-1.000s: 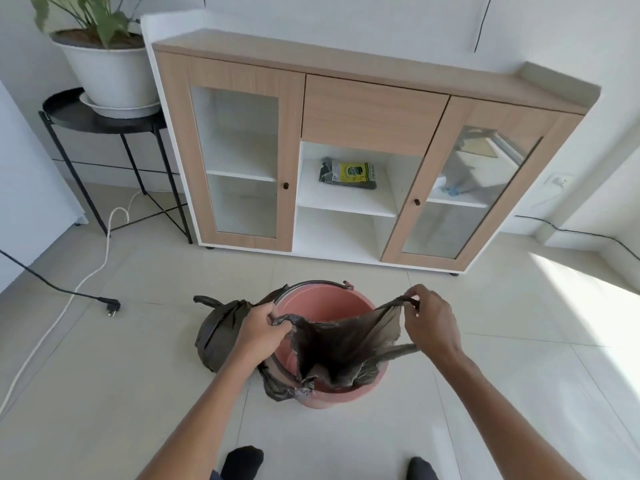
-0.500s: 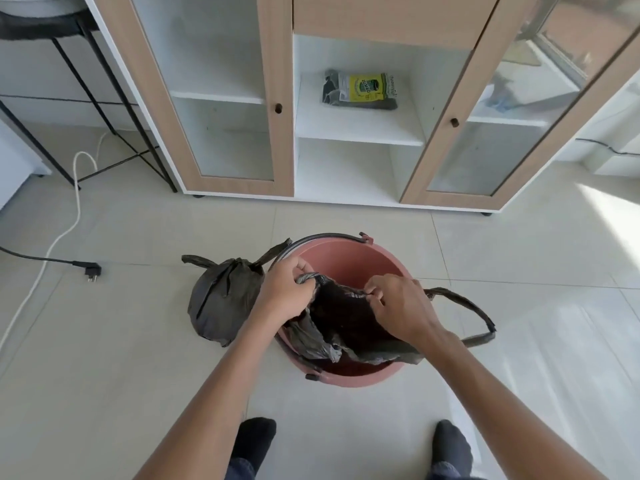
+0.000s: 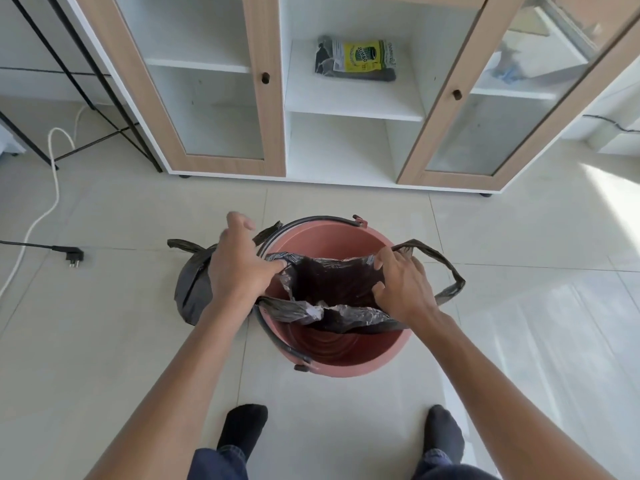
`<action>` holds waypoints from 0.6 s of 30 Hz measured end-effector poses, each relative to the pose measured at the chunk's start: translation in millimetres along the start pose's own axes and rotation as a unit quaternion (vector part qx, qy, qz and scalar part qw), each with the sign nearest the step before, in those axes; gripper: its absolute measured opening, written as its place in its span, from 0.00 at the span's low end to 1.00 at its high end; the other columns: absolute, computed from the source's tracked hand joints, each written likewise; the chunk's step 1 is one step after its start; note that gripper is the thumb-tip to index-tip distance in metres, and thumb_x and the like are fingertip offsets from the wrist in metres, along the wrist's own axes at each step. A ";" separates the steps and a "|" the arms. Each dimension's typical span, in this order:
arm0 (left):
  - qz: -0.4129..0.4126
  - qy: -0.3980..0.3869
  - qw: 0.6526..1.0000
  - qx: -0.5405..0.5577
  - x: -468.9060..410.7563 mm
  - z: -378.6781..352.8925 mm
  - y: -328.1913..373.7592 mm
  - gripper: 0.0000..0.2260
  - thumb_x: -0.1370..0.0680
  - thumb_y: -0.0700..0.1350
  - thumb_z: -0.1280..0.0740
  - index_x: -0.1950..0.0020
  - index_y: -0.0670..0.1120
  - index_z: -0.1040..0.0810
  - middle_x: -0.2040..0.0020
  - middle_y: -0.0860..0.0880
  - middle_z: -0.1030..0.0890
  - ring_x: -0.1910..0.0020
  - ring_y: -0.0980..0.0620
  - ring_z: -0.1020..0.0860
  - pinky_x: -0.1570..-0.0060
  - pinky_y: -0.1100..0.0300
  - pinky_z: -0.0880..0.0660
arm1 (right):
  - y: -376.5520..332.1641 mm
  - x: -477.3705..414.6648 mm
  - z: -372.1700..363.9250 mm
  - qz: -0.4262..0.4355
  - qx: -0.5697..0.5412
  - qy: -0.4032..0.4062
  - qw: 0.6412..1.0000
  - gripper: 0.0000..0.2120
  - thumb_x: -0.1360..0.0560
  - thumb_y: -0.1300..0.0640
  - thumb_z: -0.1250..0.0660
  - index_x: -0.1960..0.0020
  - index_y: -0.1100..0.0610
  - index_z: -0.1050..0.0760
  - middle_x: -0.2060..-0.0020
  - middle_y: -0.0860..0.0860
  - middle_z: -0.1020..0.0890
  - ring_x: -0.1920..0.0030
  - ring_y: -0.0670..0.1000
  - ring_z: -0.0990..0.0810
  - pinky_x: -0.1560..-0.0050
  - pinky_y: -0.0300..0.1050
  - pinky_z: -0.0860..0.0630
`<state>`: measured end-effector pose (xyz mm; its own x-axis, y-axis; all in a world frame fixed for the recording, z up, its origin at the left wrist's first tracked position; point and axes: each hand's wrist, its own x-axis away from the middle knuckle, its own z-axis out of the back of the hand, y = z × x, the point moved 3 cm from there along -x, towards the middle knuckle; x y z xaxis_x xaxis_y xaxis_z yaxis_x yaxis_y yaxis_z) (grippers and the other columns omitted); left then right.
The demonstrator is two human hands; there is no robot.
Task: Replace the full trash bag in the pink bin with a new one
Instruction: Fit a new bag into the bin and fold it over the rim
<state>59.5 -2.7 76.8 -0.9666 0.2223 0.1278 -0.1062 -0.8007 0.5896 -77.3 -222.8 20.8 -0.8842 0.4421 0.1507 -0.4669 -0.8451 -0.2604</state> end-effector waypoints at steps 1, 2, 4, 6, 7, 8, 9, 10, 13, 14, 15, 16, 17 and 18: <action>-0.042 0.045 0.998 -0.027 1.7 5.6 7.1 0.28 0.36 0.48 0.19 0.45 0.49 0.33 0.54 0.51 0.25 0.56 0.48 0.24 0.58 0.53 0.29 | -0.7 0.0 -1.3 -0.002 -0.009 -0.009 1.000 0.16 0.31 0.63 0.34 0.44 0.57 0.30 0.46 0.53 0.20 0.40 0.57 0.26 0.36 0.50 0.35; -0.100 0.073 0.991 -0.050 4.4 9.6 17.1 0.27 0.37 0.47 0.19 0.47 0.49 0.33 0.55 0.52 0.26 0.56 0.49 0.25 0.56 0.53 0.29 | -1.9 -0.6 -2.5 -0.004 -0.019 -0.018 1.000 0.17 0.30 0.62 0.34 0.42 0.57 0.29 0.43 0.53 0.21 0.39 0.56 0.26 0.35 0.50 0.36; -0.228 0.067 0.969 -0.068 14.0 8.3 39.0 0.19 0.34 0.44 0.21 0.53 0.50 0.30 0.58 0.55 0.26 0.58 0.52 0.27 0.54 0.56 0.30 | -5.9 -1.4 -4.5 -0.004 -0.026 -0.035 0.999 0.20 0.29 0.60 0.34 0.37 0.55 0.28 0.37 0.52 0.23 0.34 0.56 0.28 0.33 0.50 0.37; -0.309 -0.008 0.948 -0.071 24.4 -4.8 51.0 0.12 0.30 0.36 0.26 0.59 0.51 0.24 0.62 0.57 0.24 0.60 0.55 0.26 0.55 0.58 0.28 | -9.8 -1.1 -7.2 -0.001 -0.012 -0.053 0.999 0.24 0.28 0.59 0.35 0.31 0.54 0.29 0.33 0.52 0.25 0.32 0.56 0.29 0.31 0.51 0.38; -0.318 -0.065 0.942 -0.080 28.6 -13.3 51.4 0.13 0.29 0.33 0.29 0.62 0.52 0.22 0.62 0.57 0.23 0.61 0.55 0.24 0.57 0.59 0.27 | -10.7 -0.1 -8.6 0.000 -0.005 -0.063 0.998 0.26 0.28 0.59 0.35 0.30 0.54 0.30 0.32 0.53 0.26 0.31 0.56 0.29 0.31 0.51 0.39; -0.309 -0.127 0.937 -0.097 31.6 -22.7 48.0 0.15 0.28 0.31 0.32 0.63 0.52 0.20 0.62 0.57 0.22 0.62 0.56 0.23 0.61 0.60 0.27 | -10.7 1.2 -10.2 -0.001 0.002 -0.072 0.997 0.26 0.27 0.60 0.36 0.29 0.55 0.31 0.32 0.53 0.26 0.31 0.57 0.29 0.31 0.51 0.39; -0.286 -0.181 0.933 -0.122 33.7 -30.4 42.7 0.16 0.27 0.32 0.34 0.62 0.53 0.19 0.61 0.56 0.22 0.65 0.57 0.23 0.64 0.63 0.29 | -9.3 2.9 -11.7 -0.003 0.013 -0.081 0.997 0.26 0.28 0.60 0.36 0.29 0.55 0.31 0.33 0.54 0.26 0.32 0.58 0.29 0.31 0.52 0.38; -0.265 -0.216 0.928 -0.148 34.2 -36.6 36.0 0.15 0.26 0.34 0.35 0.60 0.53 0.17 0.61 0.56 0.20 0.68 0.59 0.24 0.67 0.64 0.31 | -7.5 4.8 -12.6 -0.008 0.025 -0.090 0.996 0.25 0.27 0.60 0.37 0.30 0.55 0.31 0.33 0.55 0.26 0.33 0.59 0.29 0.30 0.52 0.39; -0.245 -0.224 0.917 -0.222 34.0 -43.6 20.1 0.06 0.22 0.45 0.33 0.52 0.52 0.16 0.56 0.54 0.16 0.60 0.53 0.18 0.62 0.61 0.26 | -0.7 8.0 -15.6 -0.027 0.045 -0.108 0.993 0.23 0.27 0.60 0.37 0.32 0.55 0.31 0.33 0.55 0.26 0.31 0.60 0.31 0.28 0.53 0.43; -0.240 -0.219 0.911 -0.254 34.0 -45.4 16.4 0.07 0.23 0.50 0.32 0.48 0.51 0.17 0.51 0.53 0.15 0.53 0.50 0.17 0.56 0.58 0.23 | 0.1 7.7 -15.9 -0.032 0.038 -0.107 0.993 0.24 0.27 0.60 0.37 0.31 0.54 0.32 0.32 0.55 0.27 0.30 0.60 0.32 0.27 0.53 0.43; -0.229 -0.214 0.904 -0.290 33.7 -47.7 12.8 0.13 0.23 0.54 0.31 0.43 0.50 0.19 0.47 0.51 0.16 0.48 0.48 0.18 0.50 0.55 0.23 | 0.3 6.7 -15.6 -0.033 0.028 -0.101 0.994 0.25 0.27 0.60 0.36 0.29 0.53 0.33 0.31 0.56 0.27 0.29 0.60 0.33 0.27 0.53 0.43; -0.215 -0.213 0.898 -0.320 32.7 -49.8 9.5 0.19 0.25 0.57 0.31 0.38 0.49 0.22 0.44 0.49 0.17 0.45 0.47 0.19 0.47 0.54 0.24 | 0.1 4.9 -15.1 -0.031 0.017 -0.092 0.995 0.26 0.26 0.59 0.36 0.28 0.53 0.34 0.31 0.56 0.28 0.29 0.60 0.33 0.28 0.54 0.41; -0.204 -0.208 0.894 -0.340 31.4 -50.9 7.4 0.26 0.27 0.60 0.30 0.34 0.48 0.26 0.42 0.48 0.18 0.43 0.46 0.20 0.45 0.53 0.26 | -1.0 3.0 -14.0 -0.025 0.005 -0.079 0.997 0.27 0.25 0.58 0.35 0.27 0.52 0.36 0.31 0.55 0.28 0.29 0.60 0.32 0.29 0.54 0.39; -0.195 -0.202 0.894 -0.350 29.9 -51.4 6.8 0.32 0.29 0.62 0.28 0.31 0.49 0.30 0.41 0.47 0.19 0.41 0.45 0.21 0.43 0.52 0.28 | -2.2 0.6 -12.8 -0.017 -0.008 -0.064 0.998 0.28 0.25 0.57 0.34 0.26 0.51 0.37 0.31 0.56 0.27 0.30 0.59 0.31 0.30 0.55 0.37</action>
<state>17.9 -30.1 43.6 -0.6757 0.6295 0.3835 -0.6733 -0.7389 0.0266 -76.9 -216.8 9.2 -0.8595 0.4277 0.2798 -0.4978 -0.8249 -0.2680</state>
